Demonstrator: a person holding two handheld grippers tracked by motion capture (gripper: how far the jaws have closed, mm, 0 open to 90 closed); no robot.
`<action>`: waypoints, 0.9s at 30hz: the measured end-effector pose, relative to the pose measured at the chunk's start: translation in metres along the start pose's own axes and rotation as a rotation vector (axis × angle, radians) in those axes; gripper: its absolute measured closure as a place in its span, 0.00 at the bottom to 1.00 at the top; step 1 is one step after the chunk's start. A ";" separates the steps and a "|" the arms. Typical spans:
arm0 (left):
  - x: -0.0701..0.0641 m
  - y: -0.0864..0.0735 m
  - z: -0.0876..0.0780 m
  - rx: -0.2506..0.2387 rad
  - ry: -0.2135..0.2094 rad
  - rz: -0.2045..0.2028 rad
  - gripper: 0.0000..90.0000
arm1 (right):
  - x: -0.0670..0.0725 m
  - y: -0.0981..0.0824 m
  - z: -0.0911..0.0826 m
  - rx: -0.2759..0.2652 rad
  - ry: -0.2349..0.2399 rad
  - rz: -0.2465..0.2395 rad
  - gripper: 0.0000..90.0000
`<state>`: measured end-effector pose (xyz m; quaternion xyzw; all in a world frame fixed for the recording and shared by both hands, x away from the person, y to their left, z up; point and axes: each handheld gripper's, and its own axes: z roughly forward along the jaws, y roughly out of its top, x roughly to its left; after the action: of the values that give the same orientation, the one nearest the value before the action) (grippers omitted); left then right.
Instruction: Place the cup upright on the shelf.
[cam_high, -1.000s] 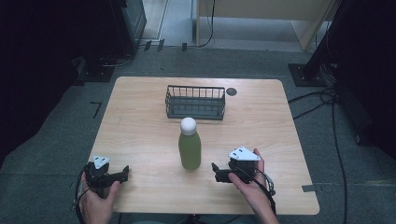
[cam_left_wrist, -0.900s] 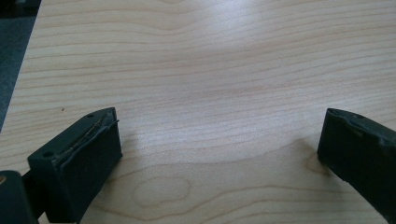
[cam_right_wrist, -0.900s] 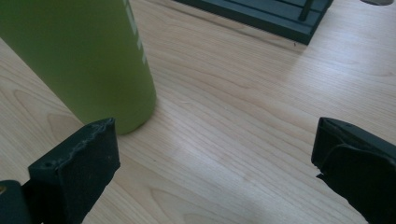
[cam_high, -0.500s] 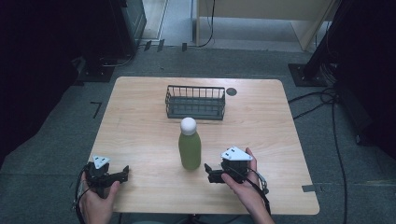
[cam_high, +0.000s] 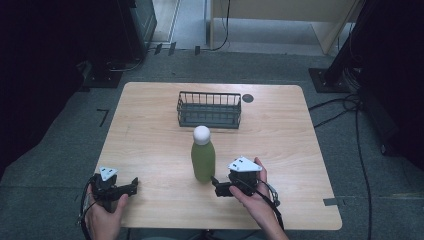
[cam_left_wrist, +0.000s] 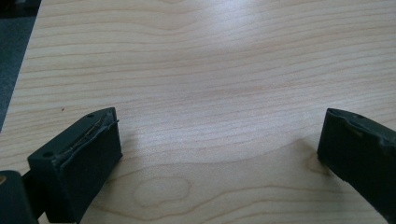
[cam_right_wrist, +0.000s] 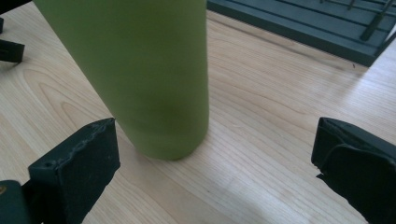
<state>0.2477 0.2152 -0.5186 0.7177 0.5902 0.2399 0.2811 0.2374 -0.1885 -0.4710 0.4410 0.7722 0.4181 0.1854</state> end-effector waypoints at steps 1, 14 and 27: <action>0.000 0.000 0.000 0.000 0.000 0.000 0.00 | 0.002 0.001 0.002 -0.007 0.005 0.001 0.01; 0.000 0.000 0.000 0.000 0.000 0.000 0.00 | 0.015 0.007 0.010 -0.020 0.040 -0.004 0.01; 0.000 0.000 0.000 0.000 0.000 0.000 0.00 | 0.025 0.015 0.019 -0.070 0.096 0.025 0.06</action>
<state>0.2477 0.2153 -0.5186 0.7178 0.5900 0.2399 0.2813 0.2446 -0.1543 -0.4677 0.4231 0.7598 0.4676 0.1581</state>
